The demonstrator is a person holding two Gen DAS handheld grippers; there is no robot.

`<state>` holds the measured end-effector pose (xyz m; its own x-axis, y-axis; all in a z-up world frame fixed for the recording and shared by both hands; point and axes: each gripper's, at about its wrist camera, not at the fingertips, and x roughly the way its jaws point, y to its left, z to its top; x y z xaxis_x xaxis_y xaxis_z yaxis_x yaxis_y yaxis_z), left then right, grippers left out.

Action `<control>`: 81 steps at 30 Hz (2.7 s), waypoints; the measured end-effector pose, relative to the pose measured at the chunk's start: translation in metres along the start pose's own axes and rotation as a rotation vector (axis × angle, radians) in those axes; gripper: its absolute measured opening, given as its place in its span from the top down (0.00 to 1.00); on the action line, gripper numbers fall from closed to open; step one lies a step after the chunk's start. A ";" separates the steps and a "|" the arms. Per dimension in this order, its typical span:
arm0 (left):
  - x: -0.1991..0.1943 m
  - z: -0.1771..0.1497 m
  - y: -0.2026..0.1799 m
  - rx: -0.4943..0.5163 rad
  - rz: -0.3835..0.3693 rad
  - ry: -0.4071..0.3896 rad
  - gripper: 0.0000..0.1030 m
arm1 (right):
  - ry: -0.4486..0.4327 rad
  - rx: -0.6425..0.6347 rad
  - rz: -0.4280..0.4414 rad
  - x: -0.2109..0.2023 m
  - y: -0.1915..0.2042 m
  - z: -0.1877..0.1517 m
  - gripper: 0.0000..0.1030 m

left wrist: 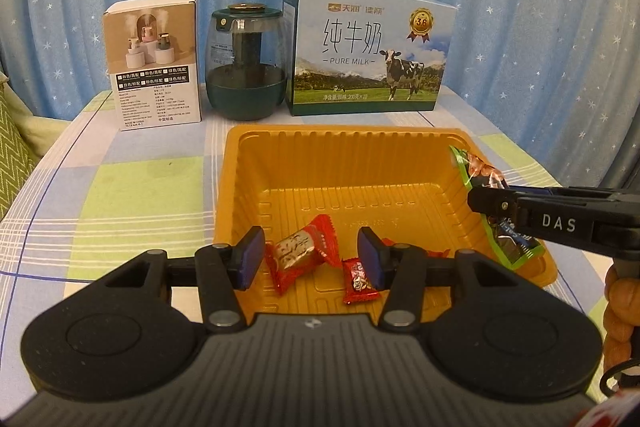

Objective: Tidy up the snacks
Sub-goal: 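Open the left tool over the tray while the right tool releases the snack stick, then move the right tool to a red candy and grasp it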

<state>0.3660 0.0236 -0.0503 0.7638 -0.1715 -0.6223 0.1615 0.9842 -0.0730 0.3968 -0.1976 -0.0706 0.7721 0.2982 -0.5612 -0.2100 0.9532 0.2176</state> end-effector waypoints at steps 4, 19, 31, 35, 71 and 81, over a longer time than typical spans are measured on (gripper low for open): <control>0.000 0.000 0.000 0.001 0.000 0.001 0.54 | -0.004 -0.004 0.002 -0.001 0.001 0.000 0.71; -0.001 -0.001 0.000 0.000 0.004 0.000 0.53 | -0.010 -0.016 0.000 0.000 0.003 0.000 0.71; -0.002 -0.002 0.002 0.002 0.010 -0.001 0.50 | -0.052 0.007 -0.007 -0.003 -0.006 0.002 0.49; -0.001 -0.003 0.000 0.007 0.009 -0.001 0.49 | -0.049 0.003 -0.007 -0.003 -0.006 0.001 0.49; -0.087 -0.045 -0.015 0.043 0.009 -0.045 0.44 | -0.117 0.045 -0.043 -0.110 -0.012 -0.045 0.49; -0.132 -0.089 -0.021 0.020 0.000 -0.030 0.43 | -0.074 0.044 -0.051 -0.155 -0.006 -0.093 0.49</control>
<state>0.2066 0.0299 -0.0359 0.7824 -0.1729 -0.5983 0.1738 0.9831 -0.0568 0.2228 -0.2452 -0.0595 0.8234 0.2433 -0.5127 -0.1438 0.9634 0.2262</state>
